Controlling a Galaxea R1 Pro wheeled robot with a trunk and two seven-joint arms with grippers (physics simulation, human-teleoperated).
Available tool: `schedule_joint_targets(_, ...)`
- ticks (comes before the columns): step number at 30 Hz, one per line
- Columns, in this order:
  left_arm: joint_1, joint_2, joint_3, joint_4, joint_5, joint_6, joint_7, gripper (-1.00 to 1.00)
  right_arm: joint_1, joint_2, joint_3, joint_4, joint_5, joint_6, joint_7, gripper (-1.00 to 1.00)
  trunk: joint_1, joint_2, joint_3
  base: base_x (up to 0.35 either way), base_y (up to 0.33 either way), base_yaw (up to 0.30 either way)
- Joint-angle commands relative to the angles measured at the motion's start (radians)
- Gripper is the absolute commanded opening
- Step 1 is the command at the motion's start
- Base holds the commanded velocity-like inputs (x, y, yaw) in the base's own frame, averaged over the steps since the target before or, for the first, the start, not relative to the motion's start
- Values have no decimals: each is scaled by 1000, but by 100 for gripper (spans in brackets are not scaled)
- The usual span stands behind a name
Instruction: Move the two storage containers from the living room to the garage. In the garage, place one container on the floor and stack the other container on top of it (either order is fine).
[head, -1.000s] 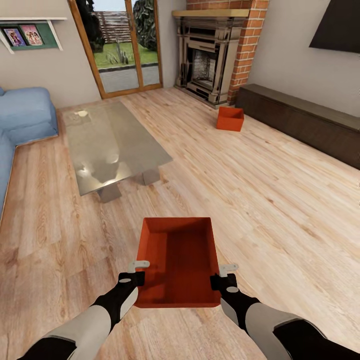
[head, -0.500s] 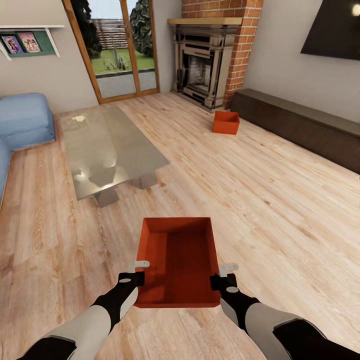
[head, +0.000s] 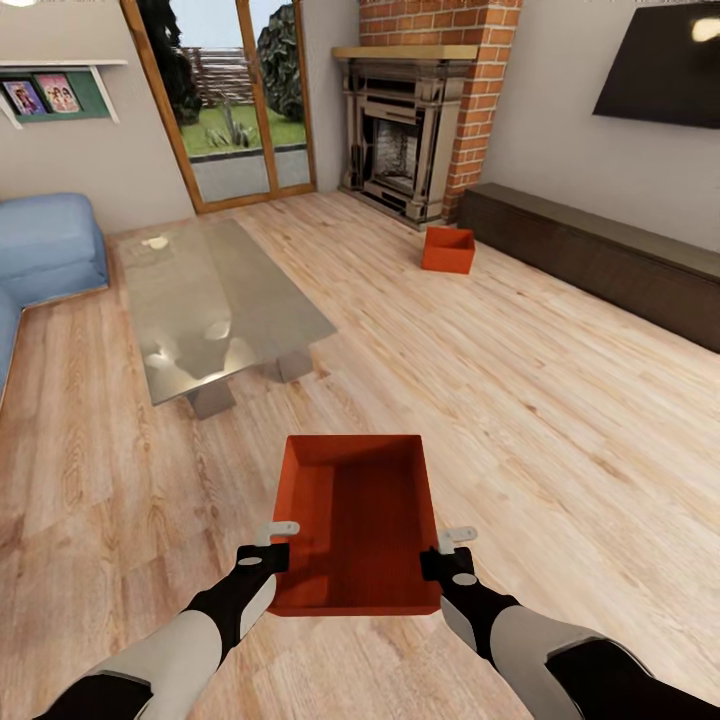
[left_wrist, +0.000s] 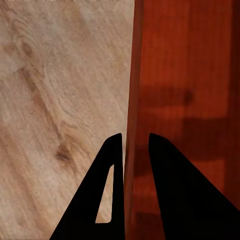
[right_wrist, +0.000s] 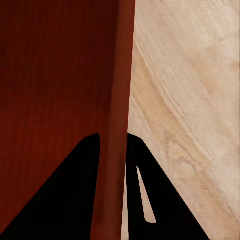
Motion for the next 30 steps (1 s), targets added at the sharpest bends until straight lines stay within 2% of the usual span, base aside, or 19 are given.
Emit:
schedule_joint_targets(1, -1, 0, 31, -22, -8, 6, 8, -100, 0, 0, -17, 4, -19, -4, -4, -100, 0, 0, 1, 0, 0, 44)
schedule_joint_targets(30, 0, -1, 31, -22, -8, 6, 8, -100, 0, 0, -17, 3, -19, -4, -4, -100, 0, 0, 45, 0, 0, 71)
